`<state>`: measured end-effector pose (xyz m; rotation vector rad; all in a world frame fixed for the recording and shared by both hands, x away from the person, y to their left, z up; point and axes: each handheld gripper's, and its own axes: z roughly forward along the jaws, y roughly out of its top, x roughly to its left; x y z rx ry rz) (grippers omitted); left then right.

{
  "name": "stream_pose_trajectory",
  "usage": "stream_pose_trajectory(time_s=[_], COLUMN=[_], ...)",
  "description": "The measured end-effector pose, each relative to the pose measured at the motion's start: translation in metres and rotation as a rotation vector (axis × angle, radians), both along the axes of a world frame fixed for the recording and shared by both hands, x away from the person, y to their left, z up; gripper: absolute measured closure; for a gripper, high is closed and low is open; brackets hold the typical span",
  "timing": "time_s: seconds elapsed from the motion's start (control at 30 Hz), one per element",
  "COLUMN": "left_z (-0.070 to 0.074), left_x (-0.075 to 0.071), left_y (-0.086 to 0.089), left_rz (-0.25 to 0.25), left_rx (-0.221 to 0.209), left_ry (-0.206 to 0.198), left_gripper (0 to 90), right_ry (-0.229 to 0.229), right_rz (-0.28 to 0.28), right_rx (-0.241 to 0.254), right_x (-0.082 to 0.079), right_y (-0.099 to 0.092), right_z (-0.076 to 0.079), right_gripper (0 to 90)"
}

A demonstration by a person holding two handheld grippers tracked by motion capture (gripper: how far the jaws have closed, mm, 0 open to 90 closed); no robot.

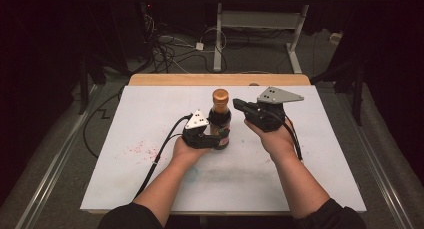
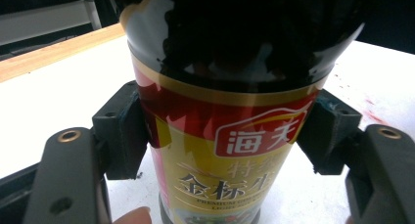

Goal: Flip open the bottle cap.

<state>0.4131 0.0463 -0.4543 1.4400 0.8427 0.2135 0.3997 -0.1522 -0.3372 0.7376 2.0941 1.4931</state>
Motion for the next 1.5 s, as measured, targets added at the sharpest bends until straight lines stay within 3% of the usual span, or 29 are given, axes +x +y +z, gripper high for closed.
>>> stream_pose_trajectory(time_s=[0.07, 0.63, 0.67, 0.7, 0.73, 0.8, 0.83, 0.87, 0.93, 0.97, 1.0, 1.13, 1.17, 1.2, 1.5], left_z=[0.000, 0.000, 0.003, 0.000, 0.001, 0.001, 0.002, 0.000, 0.000, 0.002, -0.001, -0.001, 0.001, 0.000, 0.001], left_x=[0.000, 0.000, -0.002, 0.000, -0.002, -0.002, -0.002, -0.001, -0.001, -0.002, -0.001, -0.001, -0.003, -0.003, -0.004], left_y=[0.002, 0.001, -0.010, 0.001, -0.006, -0.005, -0.011, -0.001, 0.000, -0.011, 0.000, -0.002, -0.007, -0.006, -0.007], left_rz=[-0.010, -0.003, 0.042, -0.004, 0.009, 0.001, 0.043, 0.006, 0.000, 0.045, 0.004, 0.012, 0.016, 0.013, 0.022], left_rx=[0.027, 0.011, -0.156, 0.011, -0.093, -0.068, -0.151, -0.004, 0.016, -0.148, 0.018, 0.003, -0.079, -0.064, -0.063], left_ry=[-0.006, -0.003, 0.030, -0.005, 0.010, 0.007, 0.025, -0.005, -0.010, 0.022, -0.011, -0.010, 0.000, -0.003, -0.003], left_gripper=[27.9, 28.1, 28.1, 28.1, 28.2, 28.3, 28.3, 28.3, 28.4, 28.4, 28.4, 28.5, 28.6, 28.6, 29.2], right_ry=[0.013, -0.016, -0.015, -0.013, -0.009, -0.008, -0.009, -0.010, -0.008, -0.008, -0.005, -0.006, -0.010, -0.010, -0.008], right_rz=[0.006, 0.019, 0.017, 0.017, 0.017, 0.020, 0.020, 0.020, 0.023, 0.023, 0.026, 0.030, 0.028, 0.028, 0.027], right_rx=[0.001, -0.057, -0.059, -0.059, -0.059, -0.061, -0.064, -0.066, -0.071, -0.071, -0.075, -0.084, -0.092, -0.092, -0.107], right_x=[0.000, -0.002, -0.002, -0.002, -0.002, -0.001, -0.002, -0.002, -0.002, -0.002, -0.002, -0.002, -0.002, -0.002, -0.002], right_y=[0.001, 0.012, 0.013, 0.013, 0.013, 0.013, 0.013, 0.013, 0.013, 0.013, 0.013, 0.013, 0.014, 0.014, 0.015], right_z=[0.003, 0.021, 0.021, 0.021, 0.021, 0.020, 0.021, 0.021, 0.021, 0.021, 0.022, 0.023, 0.023, 0.023, 0.025], right_gripper=[90.0, 90.0, 90.0, 90.0, 90.0, 90.0, 90.0, 90.0, 90.0, 90.0, 90.0, 90.0, 90.0, 90.0, 90.0])
